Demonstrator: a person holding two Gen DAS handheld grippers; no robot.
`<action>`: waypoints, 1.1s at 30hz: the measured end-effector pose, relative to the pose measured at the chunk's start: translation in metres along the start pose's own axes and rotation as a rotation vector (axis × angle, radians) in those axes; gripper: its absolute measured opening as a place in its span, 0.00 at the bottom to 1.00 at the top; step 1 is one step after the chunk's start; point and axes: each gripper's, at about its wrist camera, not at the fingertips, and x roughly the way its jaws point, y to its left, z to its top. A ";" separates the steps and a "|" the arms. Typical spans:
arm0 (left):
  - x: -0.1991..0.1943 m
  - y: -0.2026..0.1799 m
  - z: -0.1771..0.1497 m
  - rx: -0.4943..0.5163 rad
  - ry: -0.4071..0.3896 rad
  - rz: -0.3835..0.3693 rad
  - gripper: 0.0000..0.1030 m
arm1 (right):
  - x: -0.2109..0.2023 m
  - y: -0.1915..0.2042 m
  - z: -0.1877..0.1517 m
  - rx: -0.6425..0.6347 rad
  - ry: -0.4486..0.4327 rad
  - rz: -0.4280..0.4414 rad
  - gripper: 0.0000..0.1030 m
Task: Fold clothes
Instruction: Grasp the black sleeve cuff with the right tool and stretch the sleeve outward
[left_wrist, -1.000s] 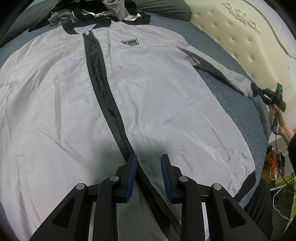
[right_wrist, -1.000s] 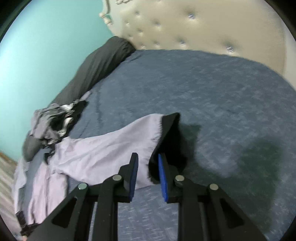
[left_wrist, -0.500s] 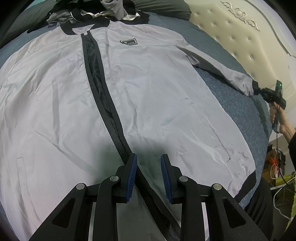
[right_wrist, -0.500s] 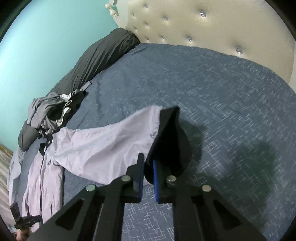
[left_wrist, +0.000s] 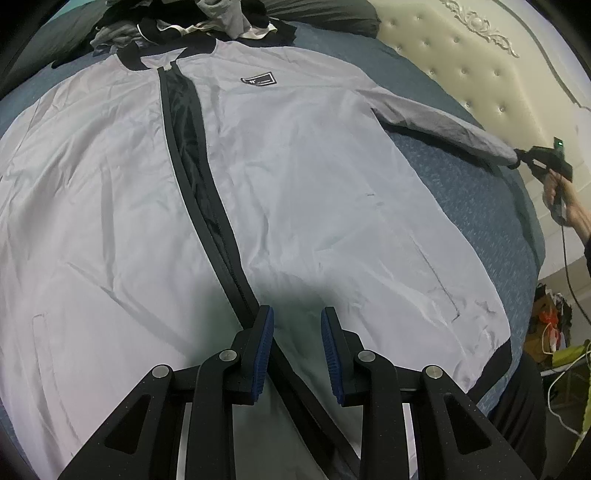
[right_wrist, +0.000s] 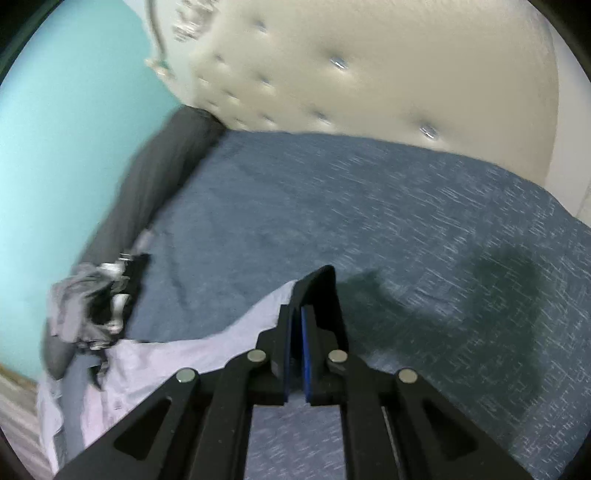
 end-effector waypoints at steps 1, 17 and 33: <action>0.000 0.000 0.000 0.002 0.002 0.001 0.28 | 0.006 -0.002 0.000 -0.001 0.006 -0.023 0.04; -0.001 0.002 0.003 0.014 0.009 -0.004 0.28 | 0.003 -0.029 -0.025 -0.060 -0.082 -0.085 0.19; 0.002 0.000 0.017 -0.005 -0.005 -0.008 0.28 | 0.024 -0.027 -0.048 -0.150 0.002 -0.116 0.01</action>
